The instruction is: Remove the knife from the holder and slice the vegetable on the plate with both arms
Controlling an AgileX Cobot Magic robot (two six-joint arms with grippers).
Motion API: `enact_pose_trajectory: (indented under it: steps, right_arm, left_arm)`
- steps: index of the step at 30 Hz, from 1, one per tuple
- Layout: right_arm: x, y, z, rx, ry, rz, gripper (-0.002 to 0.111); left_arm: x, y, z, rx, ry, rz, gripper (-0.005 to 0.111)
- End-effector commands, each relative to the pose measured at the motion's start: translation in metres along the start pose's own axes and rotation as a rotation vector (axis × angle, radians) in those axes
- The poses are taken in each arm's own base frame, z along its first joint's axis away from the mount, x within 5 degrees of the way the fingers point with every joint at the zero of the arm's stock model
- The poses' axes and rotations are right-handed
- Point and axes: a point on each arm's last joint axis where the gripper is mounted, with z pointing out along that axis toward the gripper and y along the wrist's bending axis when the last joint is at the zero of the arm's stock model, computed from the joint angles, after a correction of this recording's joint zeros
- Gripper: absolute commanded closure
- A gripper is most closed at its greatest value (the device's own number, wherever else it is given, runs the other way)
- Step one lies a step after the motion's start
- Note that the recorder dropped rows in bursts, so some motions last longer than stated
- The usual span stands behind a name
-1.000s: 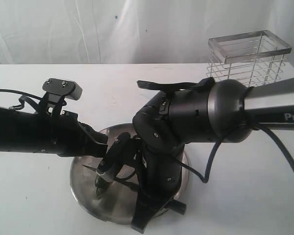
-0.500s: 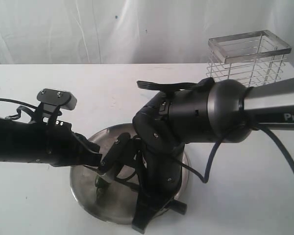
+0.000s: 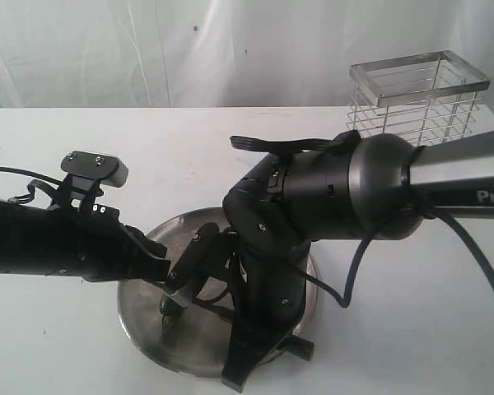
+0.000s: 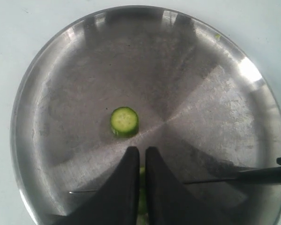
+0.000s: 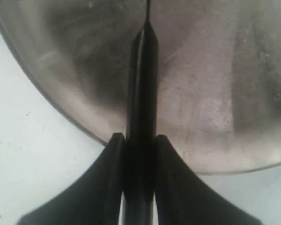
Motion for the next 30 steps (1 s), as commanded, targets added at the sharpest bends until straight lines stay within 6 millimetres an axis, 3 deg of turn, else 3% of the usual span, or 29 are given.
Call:
enact_pose_trajectory:
  steps: [1,7,14,24,30]
  right_arm:
    - [-0.002,-0.001,-0.003,0.005,-0.016,0.003,0.108]
    - [-0.001,0.000,-0.003,0.004,-0.010,0.003,0.108]
    - [-0.001,0.000,-0.003,0.004,-0.010,0.003,0.108]
    - [-0.001,0.000,-0.003,0.004,-0.010,0.003,0.108]
    - [-0.001,0.000,-0.003,0.004,-0.010,0.003,0.108]
  left_arm:
    - [0.002,-0.004,-0.001,0.033,-0.001,-0.039,0.095]
    - [0.002,-0.005,-0.001,0.037,0.002,-0.060,0.107]
    - [0.011,0.008,-0.003,-0.026,0.024,-0.072,0.107]
    - [0.011,0.040,-0.025,0.165,0.019,-0.170,0.107]
    - [0.014,0.038,-0.022,0.229,0.047,-0.197,0.107]
